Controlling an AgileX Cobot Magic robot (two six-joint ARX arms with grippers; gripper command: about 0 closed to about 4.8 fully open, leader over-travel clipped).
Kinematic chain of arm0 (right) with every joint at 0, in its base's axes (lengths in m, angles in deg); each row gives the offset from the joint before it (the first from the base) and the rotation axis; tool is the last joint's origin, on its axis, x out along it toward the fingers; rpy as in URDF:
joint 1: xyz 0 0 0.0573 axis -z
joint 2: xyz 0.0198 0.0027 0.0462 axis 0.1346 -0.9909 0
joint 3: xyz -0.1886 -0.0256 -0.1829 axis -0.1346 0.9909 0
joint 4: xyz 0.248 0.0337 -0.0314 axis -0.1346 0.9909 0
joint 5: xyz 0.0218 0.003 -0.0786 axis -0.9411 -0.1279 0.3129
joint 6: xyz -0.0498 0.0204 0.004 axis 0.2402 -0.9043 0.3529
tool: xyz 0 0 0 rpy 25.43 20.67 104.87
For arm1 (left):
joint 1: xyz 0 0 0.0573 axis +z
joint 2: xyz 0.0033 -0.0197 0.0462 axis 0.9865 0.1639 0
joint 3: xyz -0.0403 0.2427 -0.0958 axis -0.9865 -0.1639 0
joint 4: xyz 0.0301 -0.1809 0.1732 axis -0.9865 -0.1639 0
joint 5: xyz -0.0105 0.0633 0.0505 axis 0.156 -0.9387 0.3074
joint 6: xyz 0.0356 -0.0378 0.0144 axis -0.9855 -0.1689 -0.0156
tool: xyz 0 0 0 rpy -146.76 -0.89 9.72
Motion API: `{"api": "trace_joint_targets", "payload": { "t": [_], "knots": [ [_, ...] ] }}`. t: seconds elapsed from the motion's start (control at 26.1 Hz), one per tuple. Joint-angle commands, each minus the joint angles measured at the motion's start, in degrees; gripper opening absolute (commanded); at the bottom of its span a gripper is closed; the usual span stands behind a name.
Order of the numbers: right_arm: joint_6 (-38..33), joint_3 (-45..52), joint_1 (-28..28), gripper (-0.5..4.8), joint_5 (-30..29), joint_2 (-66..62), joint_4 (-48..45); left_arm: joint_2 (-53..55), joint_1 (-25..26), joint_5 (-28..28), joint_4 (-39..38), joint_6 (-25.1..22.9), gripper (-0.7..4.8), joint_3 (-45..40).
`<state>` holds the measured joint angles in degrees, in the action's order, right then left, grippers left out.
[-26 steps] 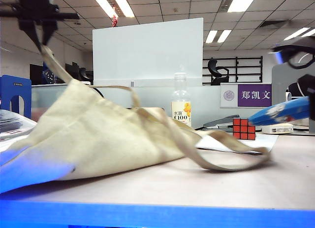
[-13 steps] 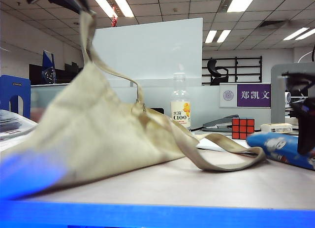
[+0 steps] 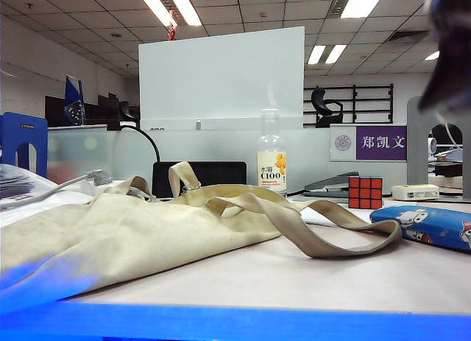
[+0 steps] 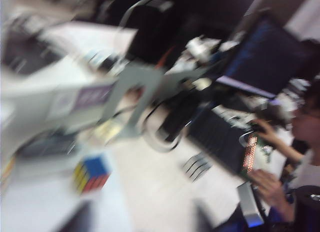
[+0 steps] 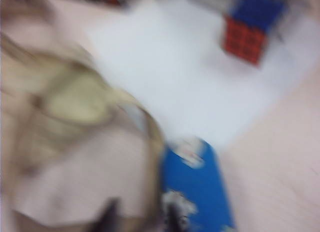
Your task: Take the glasses case out of the canvas bag and put it on the table.
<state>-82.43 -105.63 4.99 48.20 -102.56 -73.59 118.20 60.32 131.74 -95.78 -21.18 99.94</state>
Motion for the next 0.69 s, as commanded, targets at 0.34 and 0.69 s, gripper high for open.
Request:
{"api": "trace_joint_targets", "payload": {
  "t": [0.34,0.69],
  "knots": [
    [-13.79,0.02,3.91,-0.06,17.62,38.03,-4.46,-15.45,4.50,-49.42,1.49,-7.78,-0.03,0.04],
    [-13.86,-0.70,3.52,-0.06,23.34,58.53,25.44,-33.99,16.37,-45.90,-7.45,-17.44,-0.03,-2.60]
  ]
}}
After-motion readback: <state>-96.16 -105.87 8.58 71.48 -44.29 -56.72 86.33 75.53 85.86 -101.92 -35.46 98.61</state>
